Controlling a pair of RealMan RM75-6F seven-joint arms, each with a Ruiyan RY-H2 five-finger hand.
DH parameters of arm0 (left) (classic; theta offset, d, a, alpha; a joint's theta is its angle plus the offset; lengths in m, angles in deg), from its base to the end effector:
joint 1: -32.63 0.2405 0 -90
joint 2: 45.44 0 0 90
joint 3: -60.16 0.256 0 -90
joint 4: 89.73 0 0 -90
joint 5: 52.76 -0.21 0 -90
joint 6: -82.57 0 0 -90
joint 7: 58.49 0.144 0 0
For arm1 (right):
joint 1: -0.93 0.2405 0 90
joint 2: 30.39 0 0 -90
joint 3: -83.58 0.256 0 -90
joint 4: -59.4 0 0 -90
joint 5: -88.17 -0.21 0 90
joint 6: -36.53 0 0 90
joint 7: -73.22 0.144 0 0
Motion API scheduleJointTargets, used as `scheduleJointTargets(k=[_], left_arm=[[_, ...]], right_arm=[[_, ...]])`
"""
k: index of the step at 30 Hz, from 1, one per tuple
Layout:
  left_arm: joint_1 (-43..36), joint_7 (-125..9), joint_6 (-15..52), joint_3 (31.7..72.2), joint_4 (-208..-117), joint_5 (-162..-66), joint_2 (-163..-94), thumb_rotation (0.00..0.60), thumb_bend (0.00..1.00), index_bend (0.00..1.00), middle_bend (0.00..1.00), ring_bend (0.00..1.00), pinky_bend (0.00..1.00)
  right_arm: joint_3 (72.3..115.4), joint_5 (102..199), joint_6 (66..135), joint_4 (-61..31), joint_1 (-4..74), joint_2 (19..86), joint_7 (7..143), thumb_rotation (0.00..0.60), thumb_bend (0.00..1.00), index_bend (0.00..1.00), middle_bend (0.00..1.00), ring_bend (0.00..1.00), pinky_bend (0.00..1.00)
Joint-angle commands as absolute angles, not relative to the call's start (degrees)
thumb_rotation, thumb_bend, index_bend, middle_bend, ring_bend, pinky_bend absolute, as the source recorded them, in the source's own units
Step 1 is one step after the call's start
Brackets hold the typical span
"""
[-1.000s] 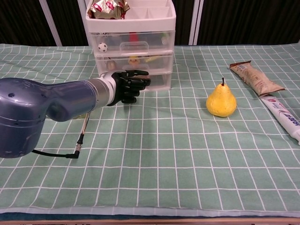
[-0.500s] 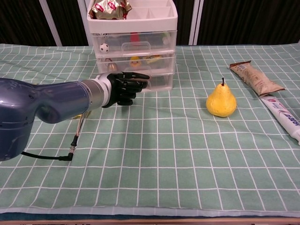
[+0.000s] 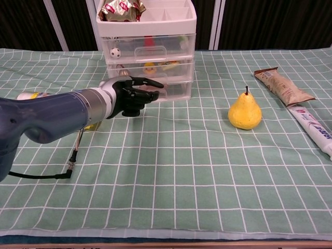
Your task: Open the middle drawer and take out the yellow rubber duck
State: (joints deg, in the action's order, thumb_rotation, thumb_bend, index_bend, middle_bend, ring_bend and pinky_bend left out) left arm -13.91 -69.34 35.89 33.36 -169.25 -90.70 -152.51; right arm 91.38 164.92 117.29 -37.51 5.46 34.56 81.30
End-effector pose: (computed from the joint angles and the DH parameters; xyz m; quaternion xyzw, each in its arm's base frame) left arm -0.0763 0.3533 -0.0935 -0.4042 -0.7646 -0.4647 0.1898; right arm -0.3122 -0.1943 0.1565 0.4922 -0.4888 0.4360 0.5733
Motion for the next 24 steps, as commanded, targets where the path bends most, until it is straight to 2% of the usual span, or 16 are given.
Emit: scheduleJointTargets(k=[1,4,10,21,24], left_arm=[[-13.6,-62.5,29.9,37.6,-171.4,-97.0,-150.8,0.600,0.48,0.28,0.98,1.00,1.00],[-14.0,-56.4,25.4,39.8,-172.4,-101.0,-149.8,0.600,0.48,0.28,0.99,1.00,1.00],[-14.7,-46.9,17.5,41.6,-173.0,-107.4,-148.9,0.600,0.48,0.29,1.00,1.00,1.00],[-13.9,-41.2,14.1,43.3,-171.3,-112.4,-147.2,0.600,0.48,0.29,1.00,1.00,1.00],[-13.9,-37.6,14.0,43.2,-171.7,-110.7,-147.1,0.600,0.48,0.29,1.00,1.00,1.00]], right_arm=[[91.4,164.9,117.3,-37.5,5.4,34.6,81.3,0.600,0.05,0.00,0.00,0.00,0.22],[91.3,165.1,117.4,-37.5,5.4,34.6,81.2,0.600,0.05,0.00,0.00,0.00,0.22],[91.3,165.1,117.4,-37.6,5.4,34.7,81.2,0.600,0.05,0.00,0.00,0.00,0.22],[91.3,164.9,117.3,-37.6,5.4,34.6,81.4,0.600,0.05,0.00,0.00,0.00,0.22],[91.3,165.0,117.3,-37.7,5.4,34.6,81.3,0.600,0.05,0.00,0.00,0.00,0.22]])
